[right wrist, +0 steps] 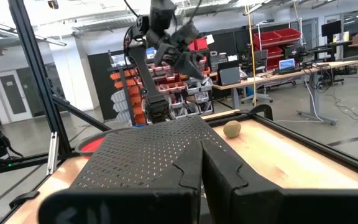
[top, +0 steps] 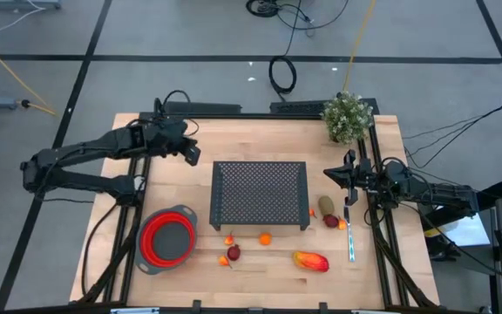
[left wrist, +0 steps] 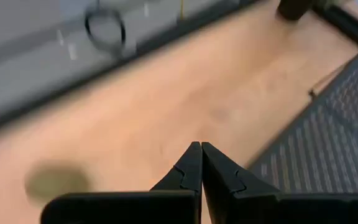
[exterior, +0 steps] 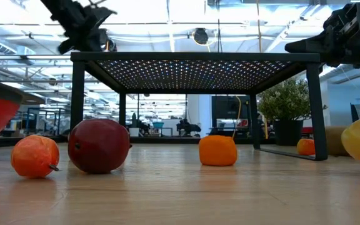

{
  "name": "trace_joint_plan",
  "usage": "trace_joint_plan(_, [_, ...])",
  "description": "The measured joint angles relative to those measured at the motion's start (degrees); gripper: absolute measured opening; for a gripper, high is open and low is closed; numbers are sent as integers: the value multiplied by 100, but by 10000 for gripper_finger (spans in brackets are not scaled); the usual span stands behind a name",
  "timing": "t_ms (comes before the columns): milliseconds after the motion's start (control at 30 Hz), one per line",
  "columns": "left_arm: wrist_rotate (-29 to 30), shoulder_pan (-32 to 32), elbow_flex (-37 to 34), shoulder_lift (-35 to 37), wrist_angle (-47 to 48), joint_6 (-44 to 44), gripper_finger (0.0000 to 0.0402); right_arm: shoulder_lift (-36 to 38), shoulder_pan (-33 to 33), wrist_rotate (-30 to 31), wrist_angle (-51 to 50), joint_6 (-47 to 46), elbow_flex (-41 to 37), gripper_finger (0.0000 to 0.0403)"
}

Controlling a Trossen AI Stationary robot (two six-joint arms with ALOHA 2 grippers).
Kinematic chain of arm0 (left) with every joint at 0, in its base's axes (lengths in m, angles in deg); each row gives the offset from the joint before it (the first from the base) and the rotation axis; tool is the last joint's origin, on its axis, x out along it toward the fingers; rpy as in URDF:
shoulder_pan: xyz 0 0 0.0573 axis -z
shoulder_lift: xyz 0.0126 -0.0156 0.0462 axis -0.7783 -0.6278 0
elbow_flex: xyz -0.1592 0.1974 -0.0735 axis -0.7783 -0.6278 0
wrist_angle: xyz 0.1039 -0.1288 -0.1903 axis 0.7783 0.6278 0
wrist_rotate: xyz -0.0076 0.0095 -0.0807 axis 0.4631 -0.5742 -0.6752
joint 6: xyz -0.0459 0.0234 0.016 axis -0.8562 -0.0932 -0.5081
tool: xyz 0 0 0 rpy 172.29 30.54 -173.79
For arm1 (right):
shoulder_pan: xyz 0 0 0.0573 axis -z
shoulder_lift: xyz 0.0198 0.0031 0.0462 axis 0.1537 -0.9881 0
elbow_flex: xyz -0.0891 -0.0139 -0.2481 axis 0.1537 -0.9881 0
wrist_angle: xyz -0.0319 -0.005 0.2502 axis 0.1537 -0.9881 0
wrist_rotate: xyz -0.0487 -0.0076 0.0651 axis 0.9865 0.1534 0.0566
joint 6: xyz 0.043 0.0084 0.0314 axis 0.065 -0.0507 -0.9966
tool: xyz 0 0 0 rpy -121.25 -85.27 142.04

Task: Pick & Place Fruit
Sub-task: Put the red colander on the shelf

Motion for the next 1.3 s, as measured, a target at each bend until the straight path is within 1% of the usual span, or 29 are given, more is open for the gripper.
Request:
trace_joint_plan(133, [-893, -49, 0, -1, 1334, -1028, 1, 1, 2, 0, -74, 1, 0, 0])
trace_joint_plan(233, [-1481, 68, -2, -1, 2241, -1416, 6, -1, 1, 0, -94, 1, 1, 0])
trace_joint_plan(333, [-1811, 303, -2, -1, 2771, -1574, 6, -1, 0, 0, -94, 1, 2, 0])
trace_joint_plan(467, [-2211, 651, -2, 1, 3212, -1798, 2, -1, 2, 0, -94, 1, 0, 0])
trace_joint_plan(633, [-2209, 1092, -2, -14, 3405, -2054, 5, -1, 2, 0, -93, 1, 0, 0])
trace_joint_plan(733, [-2196, 1269, -2, -16, 3387, -2059, 2, -1, 0, 0, -94, 1, 0, 0])
trace_joint_plan(833, [-2196, 1421, -4, -16, 3384, -2038, 9, -1, 0, 0, -92, 1, 1, 0])
trace_joint_plan(967, [-2196, 1626, -4, -16, 3378, -1737, 16, -1, 0, 0, -92, 1, 0, 0])
trace_joint_plan(1200, [-2202, 1887, -4, -16, 3374, -1364, 9, -1, 0, 0, -92, 1, 0, 0])
trace_joint_plan(1300, [-2365, 1993, -4, -16, 3374, -1024, 12, -1, 0, 0, -92, 1, 0, 0])
